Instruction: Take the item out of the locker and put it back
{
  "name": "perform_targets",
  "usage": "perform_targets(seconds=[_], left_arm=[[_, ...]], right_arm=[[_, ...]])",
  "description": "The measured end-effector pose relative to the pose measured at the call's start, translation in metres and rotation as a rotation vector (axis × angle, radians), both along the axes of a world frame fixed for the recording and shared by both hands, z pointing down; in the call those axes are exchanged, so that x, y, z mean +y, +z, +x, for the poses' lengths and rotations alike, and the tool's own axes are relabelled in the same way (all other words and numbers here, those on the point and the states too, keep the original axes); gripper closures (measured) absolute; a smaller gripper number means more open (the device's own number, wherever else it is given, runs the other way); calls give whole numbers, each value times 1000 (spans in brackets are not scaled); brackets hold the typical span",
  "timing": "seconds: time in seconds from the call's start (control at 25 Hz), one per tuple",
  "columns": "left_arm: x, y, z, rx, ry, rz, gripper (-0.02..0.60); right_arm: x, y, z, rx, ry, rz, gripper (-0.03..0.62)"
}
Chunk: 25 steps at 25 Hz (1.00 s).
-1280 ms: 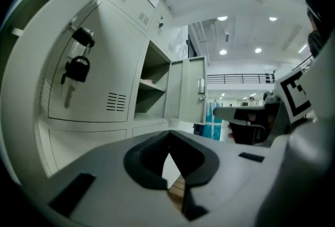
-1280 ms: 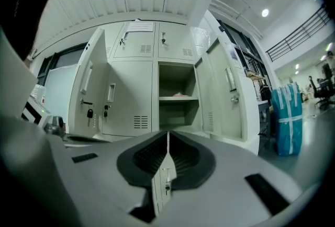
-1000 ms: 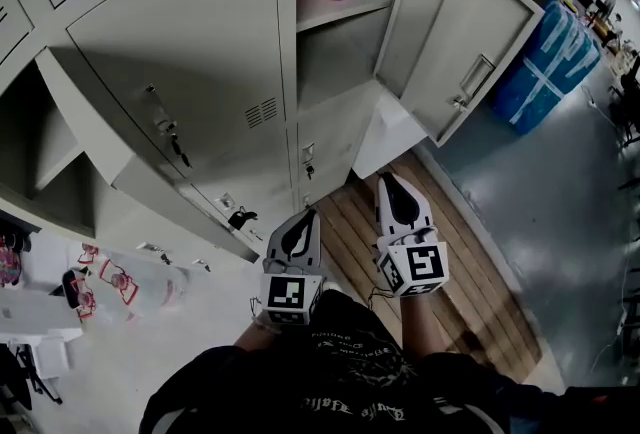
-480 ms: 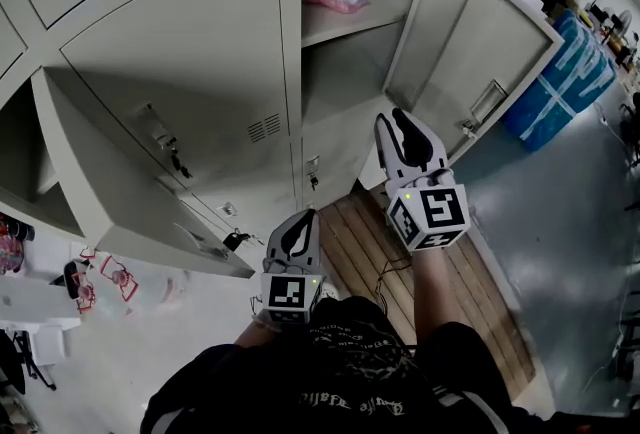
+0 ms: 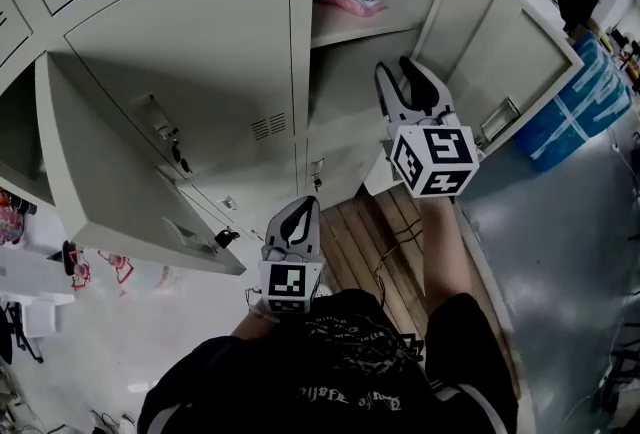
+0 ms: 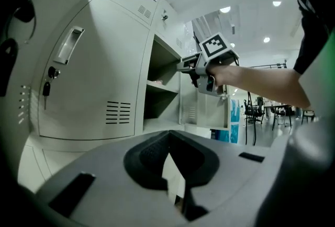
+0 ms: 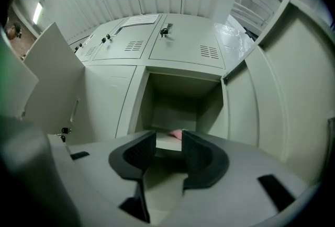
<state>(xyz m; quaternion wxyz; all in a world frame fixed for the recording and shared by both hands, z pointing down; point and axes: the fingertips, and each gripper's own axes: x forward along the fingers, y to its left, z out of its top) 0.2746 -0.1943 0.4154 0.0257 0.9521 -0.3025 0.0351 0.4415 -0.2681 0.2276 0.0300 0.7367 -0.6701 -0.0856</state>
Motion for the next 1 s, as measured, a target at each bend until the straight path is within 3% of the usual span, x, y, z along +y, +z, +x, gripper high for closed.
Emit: perform_targets(seconds=[0.6, 1.0], left_arm=[[-13, -6, 11, -16, -72, 52, 574], [-23, -3, 12, -33, -107, 47, 574]], right_arm=[[-79, -17, 33, 41, -63, -65, 441], [-132, -4, 52, 103, -62, -188, 441]])
